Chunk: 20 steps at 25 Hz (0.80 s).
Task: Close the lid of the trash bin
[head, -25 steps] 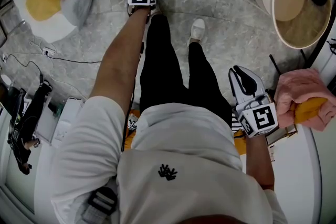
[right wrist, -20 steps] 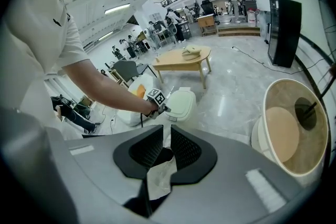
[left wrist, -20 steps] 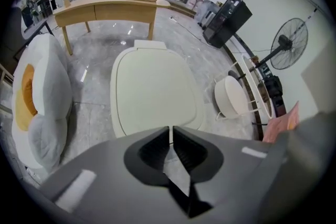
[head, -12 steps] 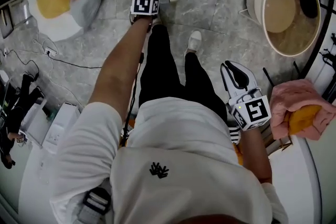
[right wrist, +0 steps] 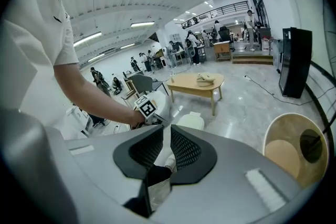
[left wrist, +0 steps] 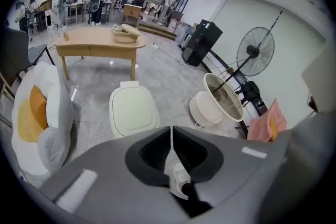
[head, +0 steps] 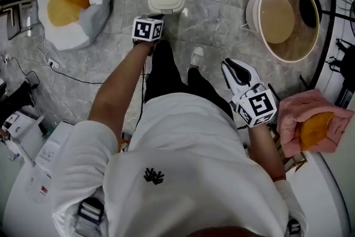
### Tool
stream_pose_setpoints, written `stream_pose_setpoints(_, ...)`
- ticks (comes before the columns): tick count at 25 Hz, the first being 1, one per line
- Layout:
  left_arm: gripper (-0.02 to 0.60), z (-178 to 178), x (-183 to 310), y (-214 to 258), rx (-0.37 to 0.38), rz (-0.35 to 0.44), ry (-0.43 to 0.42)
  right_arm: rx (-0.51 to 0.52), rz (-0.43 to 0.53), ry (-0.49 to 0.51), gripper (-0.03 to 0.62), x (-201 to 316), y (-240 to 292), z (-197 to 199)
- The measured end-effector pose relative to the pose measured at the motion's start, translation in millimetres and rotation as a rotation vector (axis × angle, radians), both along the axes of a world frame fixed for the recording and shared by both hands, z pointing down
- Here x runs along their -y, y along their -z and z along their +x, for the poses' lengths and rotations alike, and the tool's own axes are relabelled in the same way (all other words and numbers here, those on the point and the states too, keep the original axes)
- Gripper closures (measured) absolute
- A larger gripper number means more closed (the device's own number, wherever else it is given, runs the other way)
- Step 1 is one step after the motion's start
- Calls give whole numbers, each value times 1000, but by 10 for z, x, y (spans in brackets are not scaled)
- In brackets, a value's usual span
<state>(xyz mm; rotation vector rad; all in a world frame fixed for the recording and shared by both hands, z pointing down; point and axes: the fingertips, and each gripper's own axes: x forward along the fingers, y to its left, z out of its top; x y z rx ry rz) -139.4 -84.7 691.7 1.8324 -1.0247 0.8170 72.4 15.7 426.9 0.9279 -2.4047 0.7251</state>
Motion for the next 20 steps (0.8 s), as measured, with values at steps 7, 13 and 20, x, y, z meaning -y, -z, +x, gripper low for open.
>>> stream_pose_setpoints(7, 522, 307, -495, 1050, -54, 148, -89, 29, 42, 24, 554, -154, 190, 157)
stream_pose_setpoints(13, 522, 659, -854, 2051, -123, 304, -140, 74, 95, 57, 556, -245, 430, 222)
stream_pose_setpoints(20, 525, 1107, -1245, 2940, -198, 422, -184, 97, 157, 88, 563, -264, 653, 386)
